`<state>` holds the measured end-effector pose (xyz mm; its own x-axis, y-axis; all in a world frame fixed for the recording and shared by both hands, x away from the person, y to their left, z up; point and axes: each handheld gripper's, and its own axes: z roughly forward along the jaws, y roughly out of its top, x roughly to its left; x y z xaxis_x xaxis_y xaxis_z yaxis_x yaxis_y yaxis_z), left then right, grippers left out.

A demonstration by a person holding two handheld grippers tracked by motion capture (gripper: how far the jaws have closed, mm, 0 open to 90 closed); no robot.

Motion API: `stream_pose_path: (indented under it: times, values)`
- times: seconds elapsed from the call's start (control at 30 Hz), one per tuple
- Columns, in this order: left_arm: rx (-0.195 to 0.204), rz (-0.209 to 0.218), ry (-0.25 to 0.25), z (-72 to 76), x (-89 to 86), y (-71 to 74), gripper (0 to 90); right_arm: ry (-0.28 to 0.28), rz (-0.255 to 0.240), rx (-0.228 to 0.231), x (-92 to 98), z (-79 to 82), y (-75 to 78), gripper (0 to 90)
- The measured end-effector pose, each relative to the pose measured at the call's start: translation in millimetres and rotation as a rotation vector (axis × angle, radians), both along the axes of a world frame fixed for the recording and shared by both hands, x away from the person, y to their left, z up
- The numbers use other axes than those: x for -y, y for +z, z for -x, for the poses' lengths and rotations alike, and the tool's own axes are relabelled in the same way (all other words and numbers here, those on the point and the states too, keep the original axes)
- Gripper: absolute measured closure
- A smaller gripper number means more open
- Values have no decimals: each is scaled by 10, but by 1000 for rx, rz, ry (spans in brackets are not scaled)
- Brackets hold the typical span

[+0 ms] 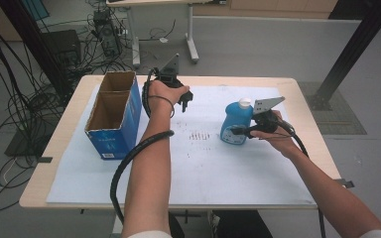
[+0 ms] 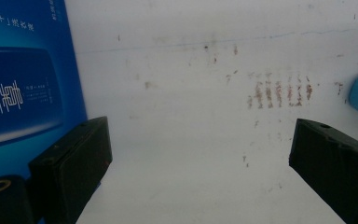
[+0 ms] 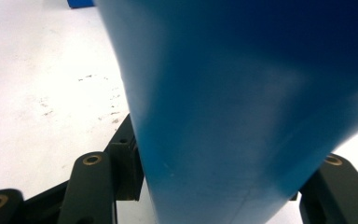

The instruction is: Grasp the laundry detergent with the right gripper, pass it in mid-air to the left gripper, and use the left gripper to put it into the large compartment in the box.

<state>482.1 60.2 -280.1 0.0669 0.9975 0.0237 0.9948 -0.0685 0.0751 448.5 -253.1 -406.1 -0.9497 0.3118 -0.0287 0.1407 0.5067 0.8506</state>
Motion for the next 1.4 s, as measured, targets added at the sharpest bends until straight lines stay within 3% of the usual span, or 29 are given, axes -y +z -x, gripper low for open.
stream_pose_path:
  times: [1.4]
  values:
    - [5, -1, -2, 8, 8, 23, 62, 4, 2, -12, 4, -13, 11, 440]
